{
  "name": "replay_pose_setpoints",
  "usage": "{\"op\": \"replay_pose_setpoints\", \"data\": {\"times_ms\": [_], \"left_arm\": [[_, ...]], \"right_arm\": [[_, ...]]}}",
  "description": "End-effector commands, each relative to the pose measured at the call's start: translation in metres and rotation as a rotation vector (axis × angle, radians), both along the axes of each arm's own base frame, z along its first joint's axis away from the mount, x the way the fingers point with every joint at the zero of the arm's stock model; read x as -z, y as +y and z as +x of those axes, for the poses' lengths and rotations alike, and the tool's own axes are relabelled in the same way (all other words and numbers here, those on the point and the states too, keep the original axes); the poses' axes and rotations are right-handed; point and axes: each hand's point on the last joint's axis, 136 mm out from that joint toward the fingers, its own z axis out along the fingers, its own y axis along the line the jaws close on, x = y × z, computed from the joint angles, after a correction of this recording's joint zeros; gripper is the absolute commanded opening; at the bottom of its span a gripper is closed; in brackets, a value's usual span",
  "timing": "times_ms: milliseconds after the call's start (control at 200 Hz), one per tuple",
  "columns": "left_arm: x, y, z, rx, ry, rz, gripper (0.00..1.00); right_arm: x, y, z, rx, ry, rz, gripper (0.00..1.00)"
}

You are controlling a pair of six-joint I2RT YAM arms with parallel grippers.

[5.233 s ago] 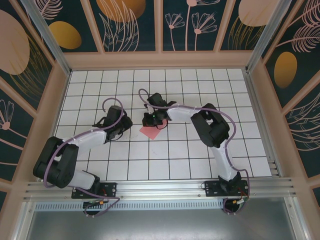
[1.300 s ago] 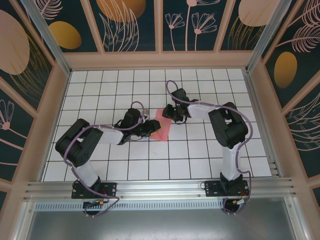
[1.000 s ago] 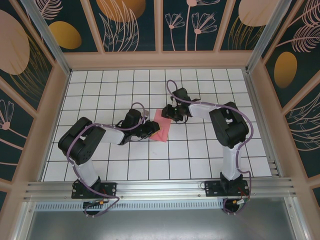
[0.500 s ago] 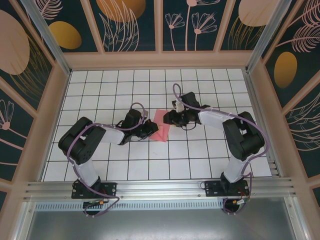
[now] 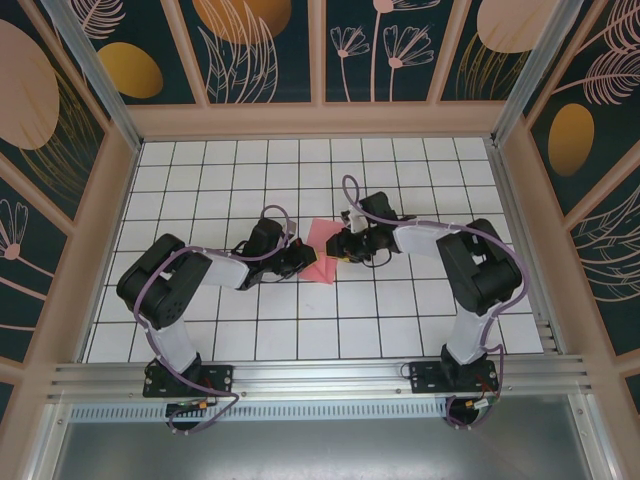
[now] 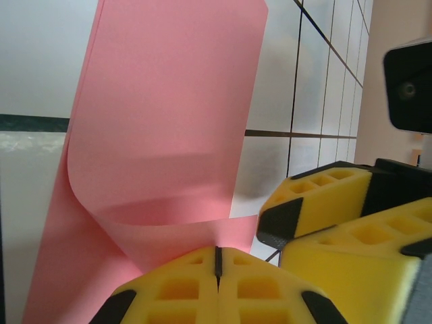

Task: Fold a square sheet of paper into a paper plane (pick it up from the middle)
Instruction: Fold the triangle a second time at the center of the table.

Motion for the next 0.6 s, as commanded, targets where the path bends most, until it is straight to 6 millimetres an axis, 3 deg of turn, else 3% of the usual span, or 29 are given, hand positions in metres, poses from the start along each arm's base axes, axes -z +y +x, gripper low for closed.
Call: {"op": "replay_pose_setpoints", "data": {"times_ms": [0, 595], "left_arm": [[0.003, -0.001, -0.001, 0.01, -0.01, 0.019, 0.05], [-0.001, -0.003, -0.001, 0.019, -0.016, 0.005, 0.05]], "right_arm": [[-0.009, 0.013, 0.003, -0.048, -0.03, 0.045, 0.34], [0.003, 0.017, 0.009, -0.05, -0.018, 0.024, 0.18]]}}
